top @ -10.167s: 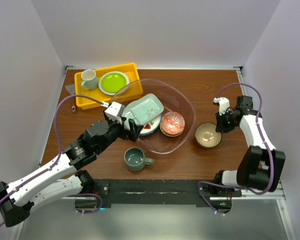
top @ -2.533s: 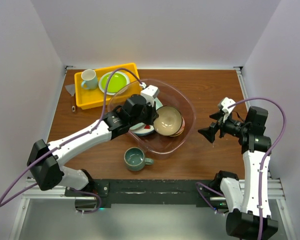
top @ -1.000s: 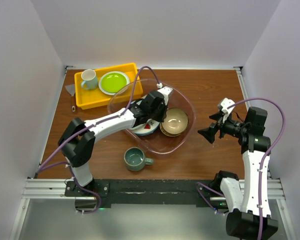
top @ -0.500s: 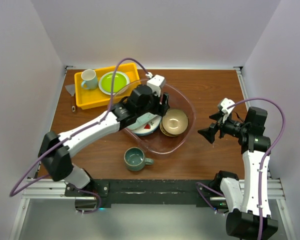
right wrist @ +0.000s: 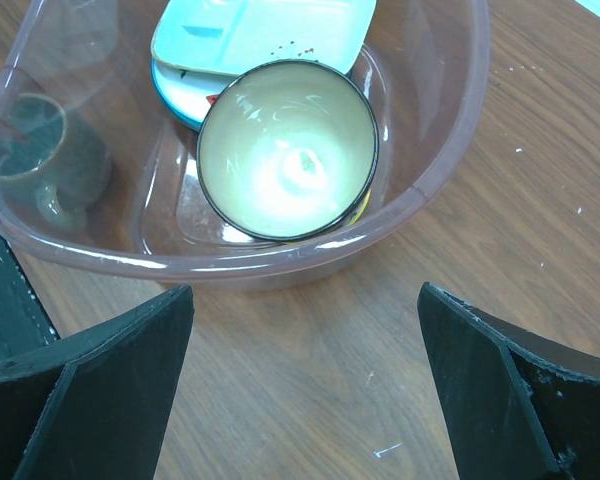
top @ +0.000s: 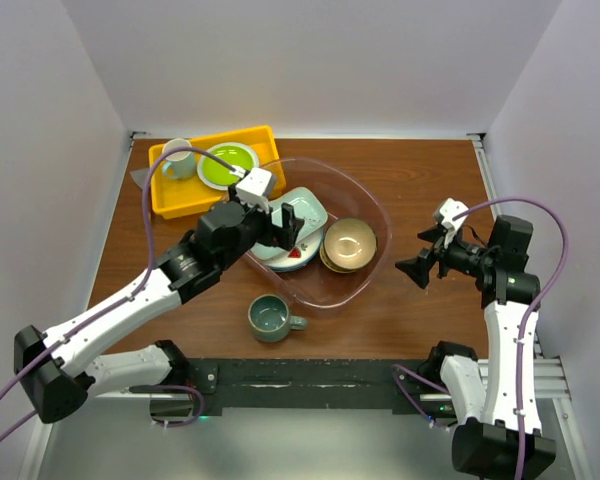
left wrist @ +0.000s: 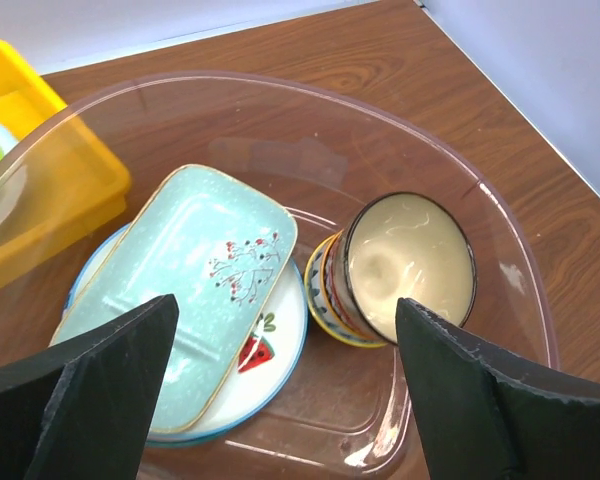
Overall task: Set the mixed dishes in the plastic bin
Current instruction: Place the bowl in the plastic bin.
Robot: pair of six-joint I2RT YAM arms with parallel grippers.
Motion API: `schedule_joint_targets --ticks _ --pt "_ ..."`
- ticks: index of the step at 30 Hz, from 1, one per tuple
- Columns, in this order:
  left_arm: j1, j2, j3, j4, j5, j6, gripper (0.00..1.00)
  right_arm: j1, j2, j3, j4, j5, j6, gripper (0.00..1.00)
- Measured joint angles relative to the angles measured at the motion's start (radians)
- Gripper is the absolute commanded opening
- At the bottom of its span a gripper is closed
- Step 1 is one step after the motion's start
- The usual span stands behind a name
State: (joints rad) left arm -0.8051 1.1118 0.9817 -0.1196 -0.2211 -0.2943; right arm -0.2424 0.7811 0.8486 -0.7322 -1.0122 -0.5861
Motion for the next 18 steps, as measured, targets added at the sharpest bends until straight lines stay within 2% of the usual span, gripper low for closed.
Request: schedule_joint_targets --ticks 8,18 --pt "0.001 -0.168 -0.096 -0.011 -0.038 -0.001 0.98 0.0 -0.004 -0.007 0.0 -0.001 -0.005 0.98" --pt "0.002 -0.3 -0.143 -0.122 -0.044 -0.028 0.98 0.0 -0.003 -0.023 0.007 -0.002 -0.009 0.98"
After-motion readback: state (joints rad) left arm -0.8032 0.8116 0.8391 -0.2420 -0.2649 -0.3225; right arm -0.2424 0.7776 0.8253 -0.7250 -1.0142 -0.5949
